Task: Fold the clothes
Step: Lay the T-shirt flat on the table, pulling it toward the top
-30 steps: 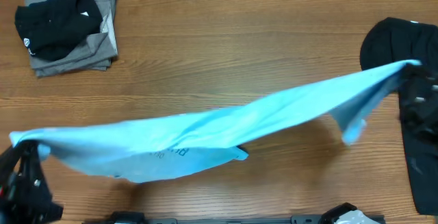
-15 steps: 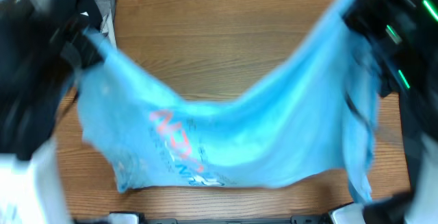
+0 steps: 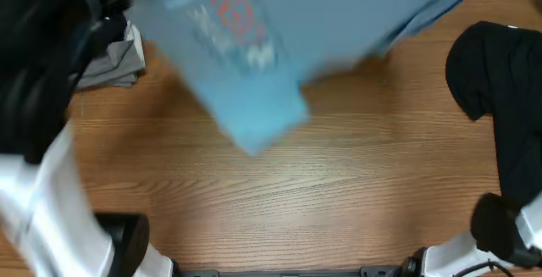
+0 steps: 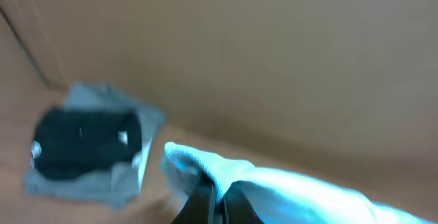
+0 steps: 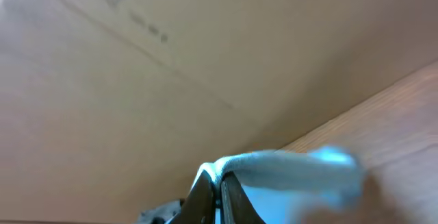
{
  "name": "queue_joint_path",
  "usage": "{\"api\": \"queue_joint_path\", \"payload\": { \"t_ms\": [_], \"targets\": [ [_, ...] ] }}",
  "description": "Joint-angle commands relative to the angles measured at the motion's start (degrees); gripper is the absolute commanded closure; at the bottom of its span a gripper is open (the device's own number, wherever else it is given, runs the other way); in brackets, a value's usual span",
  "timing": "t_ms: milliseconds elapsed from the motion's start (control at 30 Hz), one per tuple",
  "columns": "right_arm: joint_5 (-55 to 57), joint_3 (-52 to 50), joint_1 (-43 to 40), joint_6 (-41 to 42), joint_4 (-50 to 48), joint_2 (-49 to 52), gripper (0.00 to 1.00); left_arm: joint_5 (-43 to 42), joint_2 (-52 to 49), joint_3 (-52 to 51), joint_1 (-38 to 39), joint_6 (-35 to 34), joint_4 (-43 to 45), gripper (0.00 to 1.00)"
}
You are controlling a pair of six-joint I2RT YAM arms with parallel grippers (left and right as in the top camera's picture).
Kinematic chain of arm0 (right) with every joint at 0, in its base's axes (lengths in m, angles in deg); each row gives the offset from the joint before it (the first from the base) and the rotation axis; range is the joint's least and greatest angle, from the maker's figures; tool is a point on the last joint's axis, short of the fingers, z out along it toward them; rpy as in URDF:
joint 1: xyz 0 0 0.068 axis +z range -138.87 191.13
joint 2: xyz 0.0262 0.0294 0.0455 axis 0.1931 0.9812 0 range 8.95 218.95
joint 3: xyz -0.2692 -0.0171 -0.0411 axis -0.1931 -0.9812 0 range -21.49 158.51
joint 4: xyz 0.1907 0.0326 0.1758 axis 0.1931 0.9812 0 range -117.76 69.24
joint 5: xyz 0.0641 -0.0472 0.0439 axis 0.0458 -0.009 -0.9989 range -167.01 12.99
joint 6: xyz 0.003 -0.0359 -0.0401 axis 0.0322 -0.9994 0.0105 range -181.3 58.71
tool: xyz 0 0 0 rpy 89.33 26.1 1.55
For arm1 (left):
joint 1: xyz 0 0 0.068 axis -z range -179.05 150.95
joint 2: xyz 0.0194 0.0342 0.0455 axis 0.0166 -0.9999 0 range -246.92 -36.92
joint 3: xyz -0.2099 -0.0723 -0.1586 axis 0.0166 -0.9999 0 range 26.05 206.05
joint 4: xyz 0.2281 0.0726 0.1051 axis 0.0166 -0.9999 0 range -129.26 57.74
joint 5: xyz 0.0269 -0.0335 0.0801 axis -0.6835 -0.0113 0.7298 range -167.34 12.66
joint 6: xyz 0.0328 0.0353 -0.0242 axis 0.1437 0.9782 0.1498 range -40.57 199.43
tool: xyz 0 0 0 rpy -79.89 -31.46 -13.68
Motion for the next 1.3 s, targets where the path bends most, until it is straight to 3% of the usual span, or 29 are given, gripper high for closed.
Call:
{"api": "queue_joint_path", "payload": {
  "t_ms": [0, 233, 300, 533, 600, 733, 967, 1267],
  "targets": [
    [-11.8, 3.8, -5.3, -3.2, 4.0, -4.2, 0.96, 1.4, 5.6, 5.5, -0.3, 1.7, -3.1, 0.96],
    [-4.5, -2.1, -3.5, -11.2, 18.9, -2.2, 0.96, -0.6, 2.9, 2.9, -0.3, 0.1, -13.6, 0.96],
    [-2.1, -6.1, -1.6, -12.8, 21.3, -1.5, 0.96, -6.7, 1.2, -1.1, -0.3, 2.2, -13.6, 0.95],
    [2.4, -24.8, 5.5, -17.1, 21.9, -1.2, 0.96, -15.3, -4.6, -21.7, -0.3, 0.9, -13.6, 0.96],
    [4.2, -32.8, 7.8, -17.3, 20.5, -1.2, 0.96, -15.7, -4.9, -31.7, -0.2, -0.3, -13.6, 0.96],
    [4.8, -40.9, 8.7, -17.3, 18.6, -1.2, 0.96, -15.7, -4.3, -41.6, 1.0, -0.5, -13.6, 0.96],
    [14.8, -44.9, 7.6, -14.0, 19.5, -5.5, 0.96, -15.2, 1.4, -50.8, 4.9, -1.5, -13.6, 0.96],
    [20.8, -47.8, 7.2, -13.8, 23.7, -16.9, 0.96, -12.3, 15.6, -56.7, 8.0, -5.7, -13.6, 0.96]
  ]
}}
